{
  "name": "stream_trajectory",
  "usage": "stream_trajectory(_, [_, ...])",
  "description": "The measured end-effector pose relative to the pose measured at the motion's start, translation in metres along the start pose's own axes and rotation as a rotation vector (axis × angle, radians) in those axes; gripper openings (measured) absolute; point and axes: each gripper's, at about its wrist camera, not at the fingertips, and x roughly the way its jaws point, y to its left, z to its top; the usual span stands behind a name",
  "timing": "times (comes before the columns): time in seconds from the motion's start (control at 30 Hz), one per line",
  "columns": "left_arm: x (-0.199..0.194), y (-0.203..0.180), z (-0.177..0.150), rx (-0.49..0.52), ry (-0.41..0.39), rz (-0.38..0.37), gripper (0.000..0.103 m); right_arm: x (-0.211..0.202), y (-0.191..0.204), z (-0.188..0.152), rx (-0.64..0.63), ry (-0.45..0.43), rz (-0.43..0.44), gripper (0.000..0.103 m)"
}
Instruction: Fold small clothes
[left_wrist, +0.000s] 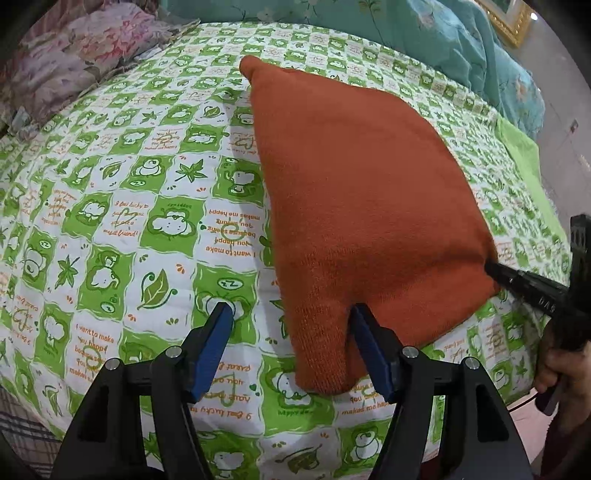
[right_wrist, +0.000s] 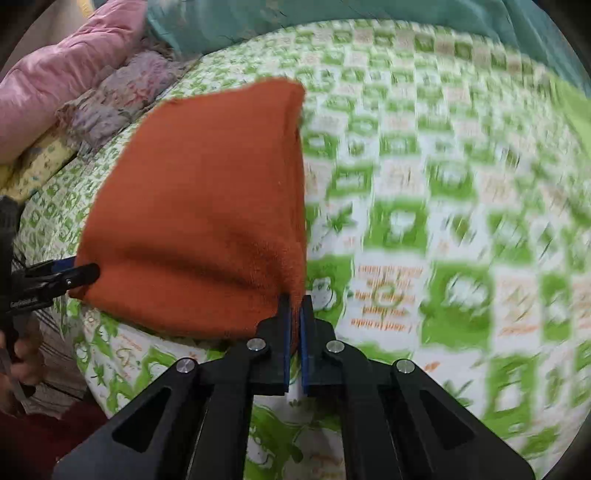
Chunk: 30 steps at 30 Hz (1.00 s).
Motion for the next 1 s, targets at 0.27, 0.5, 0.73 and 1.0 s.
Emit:
stream_trajectory(0.27, [-0.015, 0.001, -0.01, 0.018, -0.007, 0.004, 0.067, -0.031, -0.012, -0.002, 0.083, -0.031, 0.034, 0.016])
stream_trajectory(0.5, [-0.032, 0.004, -0.002, -0.001, -0.04, -0.019, 0.065, -0.055, 0.009, 0.016, 0.077, -0.137, 0.129, 0.016])
stream_trajectory(0.73, [-0.002, 0.017, 0.014, -0.08, 0.023, -0.005, 0.069, -0.001, 0.032, 0.046, -0.016, -0.071, 0.119, 0.016])
stream_trajectory(1.0, [0.005, 0.015, 0.02, -0.032, 0.075, -0.024, 0.074, 0.033, 0.011, 0.055, 0.055, 0.041, 0.134, 0.014])
